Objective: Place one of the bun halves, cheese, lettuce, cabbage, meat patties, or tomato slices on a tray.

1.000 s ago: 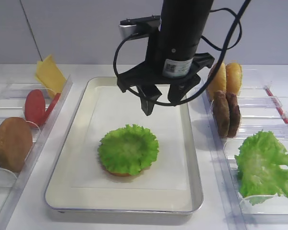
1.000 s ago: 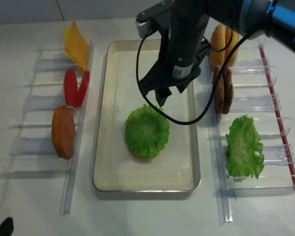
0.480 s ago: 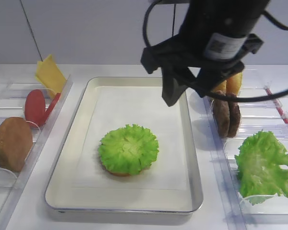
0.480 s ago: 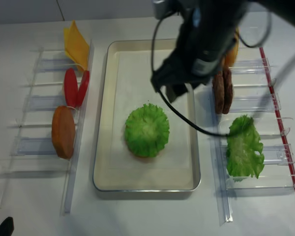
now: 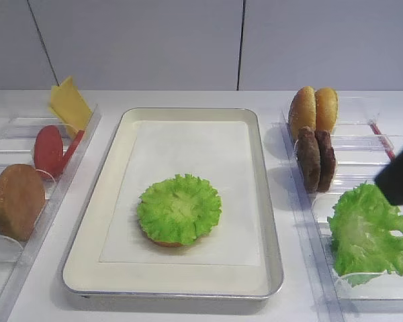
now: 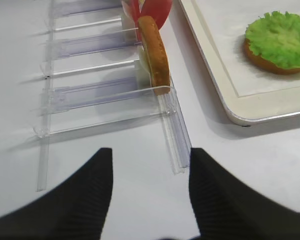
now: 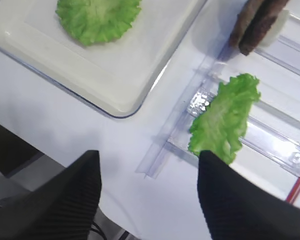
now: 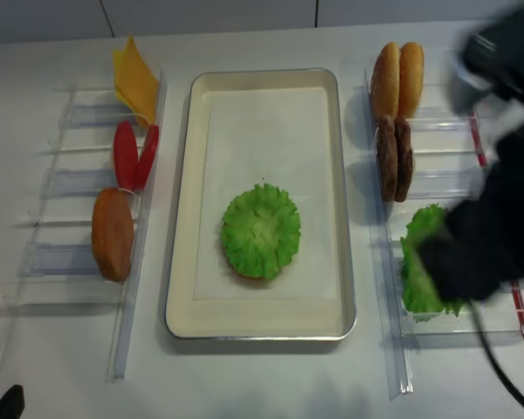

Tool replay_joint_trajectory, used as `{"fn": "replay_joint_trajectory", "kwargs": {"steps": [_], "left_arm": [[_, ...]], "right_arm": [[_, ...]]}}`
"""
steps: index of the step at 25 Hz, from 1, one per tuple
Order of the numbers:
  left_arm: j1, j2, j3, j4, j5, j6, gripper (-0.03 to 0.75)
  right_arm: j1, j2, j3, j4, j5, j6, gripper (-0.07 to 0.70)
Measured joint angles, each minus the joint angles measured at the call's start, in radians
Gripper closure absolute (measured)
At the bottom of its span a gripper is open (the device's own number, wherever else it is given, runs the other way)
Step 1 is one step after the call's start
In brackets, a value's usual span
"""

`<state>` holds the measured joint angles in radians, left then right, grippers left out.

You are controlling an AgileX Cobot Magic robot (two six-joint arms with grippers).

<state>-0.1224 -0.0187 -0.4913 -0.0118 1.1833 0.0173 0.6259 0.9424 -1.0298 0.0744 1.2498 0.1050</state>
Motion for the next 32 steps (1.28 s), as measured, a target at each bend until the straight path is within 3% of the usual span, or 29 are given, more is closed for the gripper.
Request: {"fn": "replay_joint_trajectory", "kwargs": {"steps": [9,13,24,27,32], "left_arm": [[0.000,0.000,0.000,0.000,0.000,0.000,0.389],[0.000,0.000,0.000,0.000,0.000,0.000,0.389],[0.000,0.000,0.000,0.000,0.000,0.000,0.389],[0.000,0.000,0.000,0.000,0.000,0.000,0.389],[0.000,0.000,0.000,0.000,0.000,0.000,0.389]], "right_arm": [[-0.033,-0.401,0.186,-0.068,0.014,0.000,0.190],[-0.143,-0.550,0.237,-0.074,0.021,-0.043,0.190],[-0.633,-0.791,0.339,0.005,0.030,-0.139,0.190],[-0.695,-0.853,0.391,0.024,0.030,-0.177,0.190],[-0.718,-0.950,0.474,0.022,0.032,-0.254,0.190]]}}
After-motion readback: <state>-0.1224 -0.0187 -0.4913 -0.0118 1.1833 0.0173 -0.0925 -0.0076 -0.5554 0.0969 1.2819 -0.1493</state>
